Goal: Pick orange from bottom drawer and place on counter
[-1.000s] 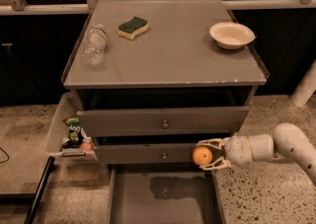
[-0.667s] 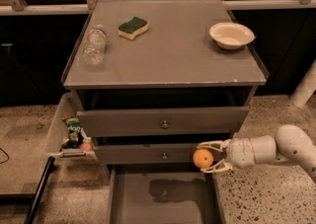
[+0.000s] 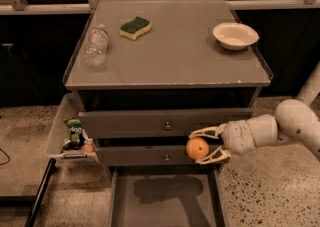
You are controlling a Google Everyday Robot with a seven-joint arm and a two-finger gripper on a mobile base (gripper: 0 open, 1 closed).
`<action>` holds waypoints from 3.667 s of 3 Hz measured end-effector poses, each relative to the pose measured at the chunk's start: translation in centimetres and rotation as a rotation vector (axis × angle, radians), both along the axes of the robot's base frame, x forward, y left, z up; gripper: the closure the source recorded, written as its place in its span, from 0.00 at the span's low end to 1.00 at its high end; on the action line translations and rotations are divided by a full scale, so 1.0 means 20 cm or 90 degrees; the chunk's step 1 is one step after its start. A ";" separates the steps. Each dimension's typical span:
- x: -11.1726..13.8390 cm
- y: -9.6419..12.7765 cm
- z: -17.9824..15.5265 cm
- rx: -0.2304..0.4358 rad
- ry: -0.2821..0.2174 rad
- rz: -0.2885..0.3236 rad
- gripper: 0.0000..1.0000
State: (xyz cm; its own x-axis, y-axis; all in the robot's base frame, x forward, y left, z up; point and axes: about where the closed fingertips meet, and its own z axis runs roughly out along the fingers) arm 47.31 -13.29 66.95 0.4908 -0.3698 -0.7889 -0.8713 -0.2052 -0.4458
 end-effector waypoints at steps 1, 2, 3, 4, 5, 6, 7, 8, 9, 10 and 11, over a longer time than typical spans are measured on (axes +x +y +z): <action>0.10 0.11 0.26 -0.029 -0.011 0.011 1.00; 0.19 0.15 0.47 -0.035 -0.018 -0.008 1.00; 0.30 0.09 0.72 -0.003 -0.040 -0.057 1.00; 0.39 -0.01 0.88 0.033 -0.057 -0.095 1.00; 0.41 0.02 0.93 0.038 -0.064 -0.092 1.00; 0.49 0.13 1.09 0.036 -0.084 -0.063 1.00; 0.61 0.31 1.26 0.030 -0.085 -0.017 1.00; 0.76 0.45 1.35 0.074 -0.044 -0.001 1.00; 0.90 0.40 1.32 0.076 0.012 -0.078 1.00; 0.99 0.29 1.18 0.045 0.061 -0.183 1.00; 1.05 0.21 1.06 -0.002 0.082 -0.252 1.00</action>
Offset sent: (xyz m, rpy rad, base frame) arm 0.0739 0.0259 0.1706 -0.0312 -0.0502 -0.1355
